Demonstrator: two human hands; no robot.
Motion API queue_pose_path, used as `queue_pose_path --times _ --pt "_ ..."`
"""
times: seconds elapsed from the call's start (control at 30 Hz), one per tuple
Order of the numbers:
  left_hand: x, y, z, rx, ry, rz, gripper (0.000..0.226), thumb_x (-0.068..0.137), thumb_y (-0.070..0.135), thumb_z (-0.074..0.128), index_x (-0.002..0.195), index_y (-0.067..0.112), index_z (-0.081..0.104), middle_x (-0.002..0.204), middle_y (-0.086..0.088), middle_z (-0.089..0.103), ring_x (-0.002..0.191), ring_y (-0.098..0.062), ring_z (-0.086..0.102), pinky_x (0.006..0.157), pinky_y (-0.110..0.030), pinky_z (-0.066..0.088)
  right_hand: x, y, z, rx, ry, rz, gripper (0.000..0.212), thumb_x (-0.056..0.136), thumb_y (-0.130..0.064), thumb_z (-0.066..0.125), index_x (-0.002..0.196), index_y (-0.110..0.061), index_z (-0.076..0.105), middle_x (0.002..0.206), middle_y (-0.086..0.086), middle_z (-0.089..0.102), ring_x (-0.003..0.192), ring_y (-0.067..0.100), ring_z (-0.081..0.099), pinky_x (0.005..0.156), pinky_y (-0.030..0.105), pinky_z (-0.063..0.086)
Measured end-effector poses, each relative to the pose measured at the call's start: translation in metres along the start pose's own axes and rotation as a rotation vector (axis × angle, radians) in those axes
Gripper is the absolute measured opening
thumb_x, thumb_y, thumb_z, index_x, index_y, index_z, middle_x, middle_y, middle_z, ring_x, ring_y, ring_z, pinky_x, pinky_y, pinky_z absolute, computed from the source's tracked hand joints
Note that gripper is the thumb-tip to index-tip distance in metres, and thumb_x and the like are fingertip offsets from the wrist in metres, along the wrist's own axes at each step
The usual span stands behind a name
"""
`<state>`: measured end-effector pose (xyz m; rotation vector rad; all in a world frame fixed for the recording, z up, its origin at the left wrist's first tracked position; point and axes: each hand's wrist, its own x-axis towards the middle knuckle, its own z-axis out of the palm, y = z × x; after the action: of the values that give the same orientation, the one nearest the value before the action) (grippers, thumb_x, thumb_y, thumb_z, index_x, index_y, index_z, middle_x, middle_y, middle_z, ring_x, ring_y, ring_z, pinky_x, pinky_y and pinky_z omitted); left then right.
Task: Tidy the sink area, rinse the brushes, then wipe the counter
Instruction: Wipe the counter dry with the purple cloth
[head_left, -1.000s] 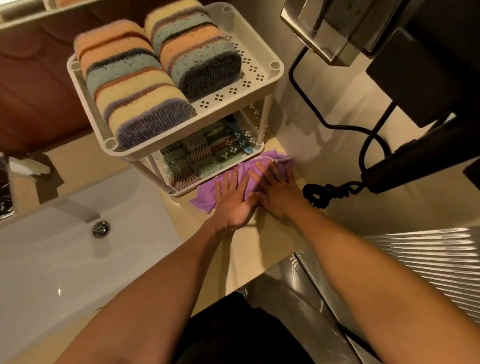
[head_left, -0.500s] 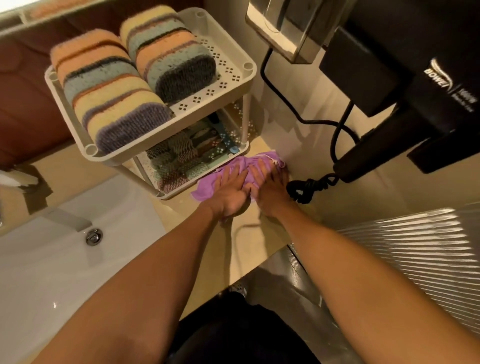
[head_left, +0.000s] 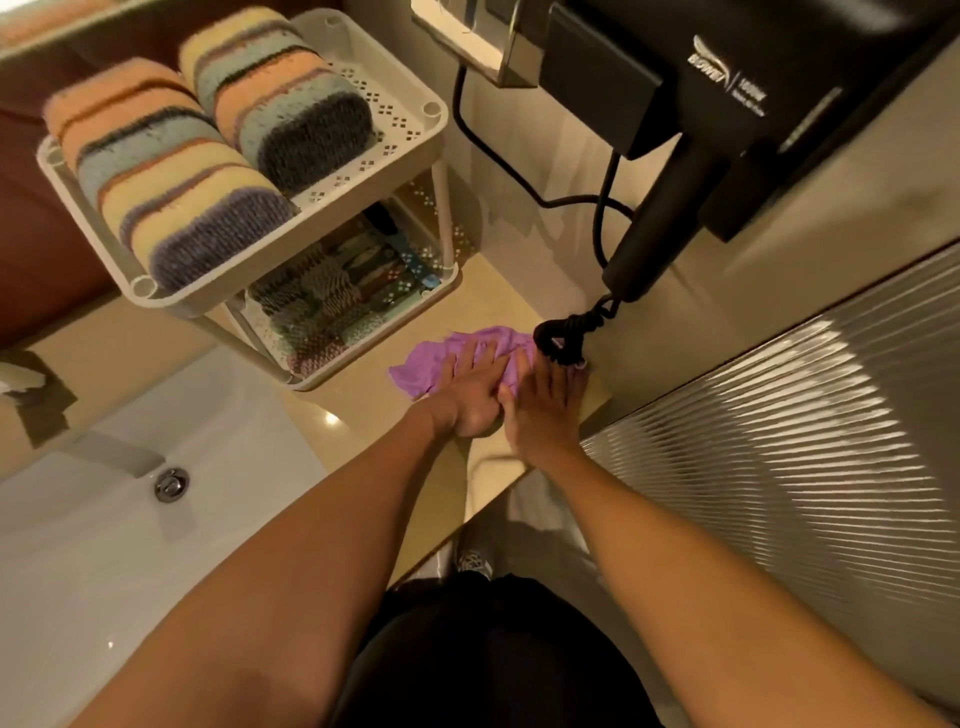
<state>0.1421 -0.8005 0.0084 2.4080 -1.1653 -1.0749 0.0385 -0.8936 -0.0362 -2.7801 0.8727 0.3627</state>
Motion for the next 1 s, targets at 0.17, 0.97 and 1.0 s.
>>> queue_pose_path --times 0.17,0.97,1.0 --pt "-0.007 0.003 0.013 0.056 -0.025 0.048 0.077 0.101 0.032 0.045 0.161 0.036 -0.004 0.168 -0.001 -0.012 0.152 -0.024 -0.022 0.114 -0.043 -0.022 -0.024 0.001 0.010 0.129 -0.003 0.071 0.073 0.098 -0.059 0.008 0.162 -0.025 0.004 0.169 0.015 0.001 0.154 0.039 -0.005 0.118 0.063 -0.012" --pt "-0.015 0.027 -0.015 0.004 0.438 0.114 0.030 0.100 0.033 0.048 0.126 0.018 0.052 0.117 -0.003 0.059 0.097 -0.021 0.056 0.082 -0.037 0.049 -0.035 0.018 -0.046 0.987 0.188 0.479 0.046 0.107 -0.034 0.031 0.077 -0.010 0.058 0.073 0.006 0.057 0.065 0.020 0.054 0.056 0.028 0.037" --pt "-0.014 0.027 -0.015 0.023 0.516 0.111 0.033 0.100 0.034 0.048 0.127 0.016 0.052 0.122 -0.005 0.057 0.102 -0.023 0.055 0.086 -0.039 0.049 -0.032 0.022 -0.044 1.066 0.219 0.534 0.039 0.107 -0.031 0.034 0.086 -0.008 0.059 0.082 0.008 0.058 0.072 0.021 0.055 0.059 0.029 0.037"
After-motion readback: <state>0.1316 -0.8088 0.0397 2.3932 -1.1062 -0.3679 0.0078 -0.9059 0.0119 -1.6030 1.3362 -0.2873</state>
